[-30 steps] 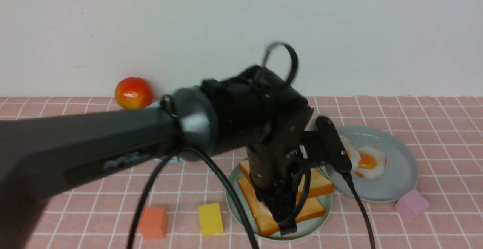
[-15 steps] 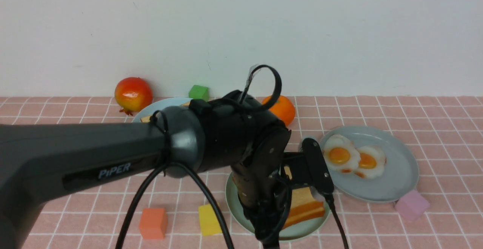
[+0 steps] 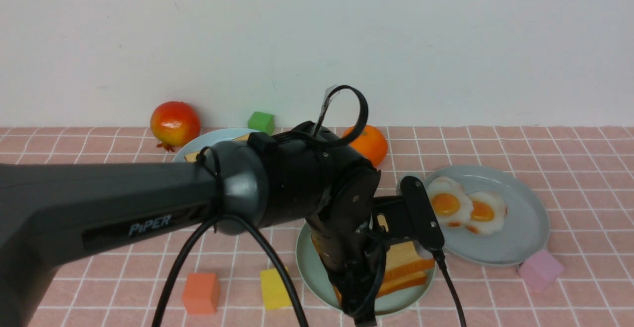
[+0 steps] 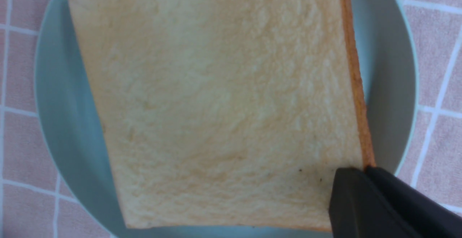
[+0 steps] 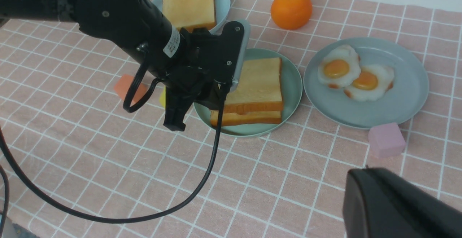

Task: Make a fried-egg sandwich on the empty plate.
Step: Use the left arm to place a slice of bread on the fried egg in the middle

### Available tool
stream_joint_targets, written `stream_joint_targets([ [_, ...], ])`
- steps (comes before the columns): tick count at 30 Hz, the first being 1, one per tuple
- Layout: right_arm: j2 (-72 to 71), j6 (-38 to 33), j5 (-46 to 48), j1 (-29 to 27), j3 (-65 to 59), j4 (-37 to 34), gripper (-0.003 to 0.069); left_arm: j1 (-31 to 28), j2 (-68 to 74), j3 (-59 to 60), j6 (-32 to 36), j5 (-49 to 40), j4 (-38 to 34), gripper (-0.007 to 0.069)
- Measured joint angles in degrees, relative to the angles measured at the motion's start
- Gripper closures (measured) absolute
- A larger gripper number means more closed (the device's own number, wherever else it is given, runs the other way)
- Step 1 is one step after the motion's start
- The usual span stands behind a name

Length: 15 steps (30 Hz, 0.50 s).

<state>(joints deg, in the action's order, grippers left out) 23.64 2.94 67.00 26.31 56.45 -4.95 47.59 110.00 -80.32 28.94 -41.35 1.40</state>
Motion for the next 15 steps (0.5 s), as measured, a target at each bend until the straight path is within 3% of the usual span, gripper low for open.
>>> stream_joint_targets([
  [10,0.0,0.0,-0.1,0.0,0.0,0.0,0.0649,0.0,0.7,0.0,0.0,-0.1,-0.7,0.0611],
  [15,0.0,-0.1,-0.1,0.0,0.0,0.0,0.0649,0.0,1.3,0.0,0.0,-0.1,-0.7,0.0565],
])
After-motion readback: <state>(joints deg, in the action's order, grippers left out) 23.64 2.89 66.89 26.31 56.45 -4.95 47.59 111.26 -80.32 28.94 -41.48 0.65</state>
